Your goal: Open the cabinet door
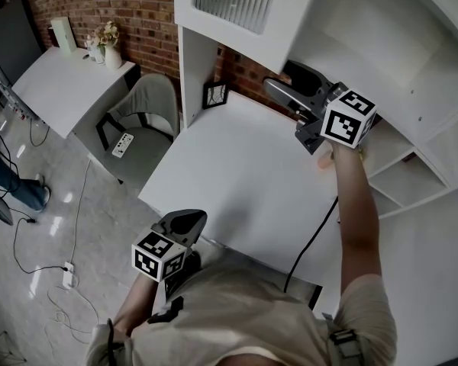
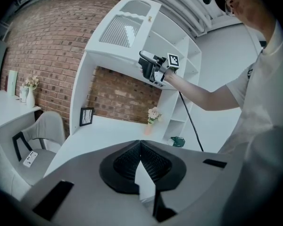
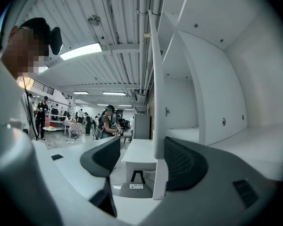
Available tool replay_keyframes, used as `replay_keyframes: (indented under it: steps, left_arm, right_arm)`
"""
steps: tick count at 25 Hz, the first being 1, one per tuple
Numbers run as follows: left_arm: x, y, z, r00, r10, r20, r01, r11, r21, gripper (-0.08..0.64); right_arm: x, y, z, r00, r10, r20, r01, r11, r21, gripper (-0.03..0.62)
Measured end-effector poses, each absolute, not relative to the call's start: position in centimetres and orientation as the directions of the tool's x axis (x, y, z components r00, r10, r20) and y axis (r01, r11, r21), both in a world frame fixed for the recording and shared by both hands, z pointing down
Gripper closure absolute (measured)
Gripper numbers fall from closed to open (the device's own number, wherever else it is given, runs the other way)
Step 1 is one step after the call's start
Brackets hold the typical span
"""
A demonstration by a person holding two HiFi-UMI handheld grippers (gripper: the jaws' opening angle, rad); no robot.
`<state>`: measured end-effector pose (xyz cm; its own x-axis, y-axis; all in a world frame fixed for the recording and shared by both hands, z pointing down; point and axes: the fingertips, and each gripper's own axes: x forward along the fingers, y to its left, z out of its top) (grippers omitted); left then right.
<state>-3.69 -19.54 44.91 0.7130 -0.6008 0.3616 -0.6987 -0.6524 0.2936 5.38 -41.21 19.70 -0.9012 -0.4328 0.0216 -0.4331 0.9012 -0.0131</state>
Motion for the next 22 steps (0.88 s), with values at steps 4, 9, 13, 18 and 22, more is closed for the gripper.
replay_keyframes:
  steps: [4, 9, 13, 18, 22]
  left_arm:
    - [-3.4, -19.5, 44.7, 0.718, -0.595, 0.362, -0.693, -0.661, 0.288, 0.545]
    - [-3.9, -19.2, 44.4, 0.71, -0.599, 0.37, -0.701, -0.652, 0.289, 0.545]
    - [-3.9, -18.9, 44.7, 0.707, -0.608, 0.362, -0.705, -0.649, 0.288, 0.545]
    - [-4.9, -18.2, 44.9, 0.694, -0.618, 0.369, -0.718, -0.634, 0.289, 0.545]
    - [-5.1, -18.3, 44.7, 0.69, -0.625, 0.364, -0.722, -0.628, 0.29, 0.545]
  right_arm:
    - [5.2, -41.0, 19.6, -0.913, -0.407, 0.021, -0.408, 0.912, -0.033, 0.299]
    - [4.0, -39.8, 19.0, -0.939, -0.342, 0.025, -0.343, 0.938, -0.055, 0.299]
    - [2.9, -39.7, 19.6, -0.922, -0.385, 0.043, -0.385, 0.923, 0.011, 0.299]
    - [2.3, -39.6, 19.5, -0.91, -0.413, 0.038, -0.412, 0.911, 0.015, 0.299]
    - [1.3, -39.6, 19.5, -0.895, -0.443, 0.044, -0.441, 0.896, 0.051, 0.299]
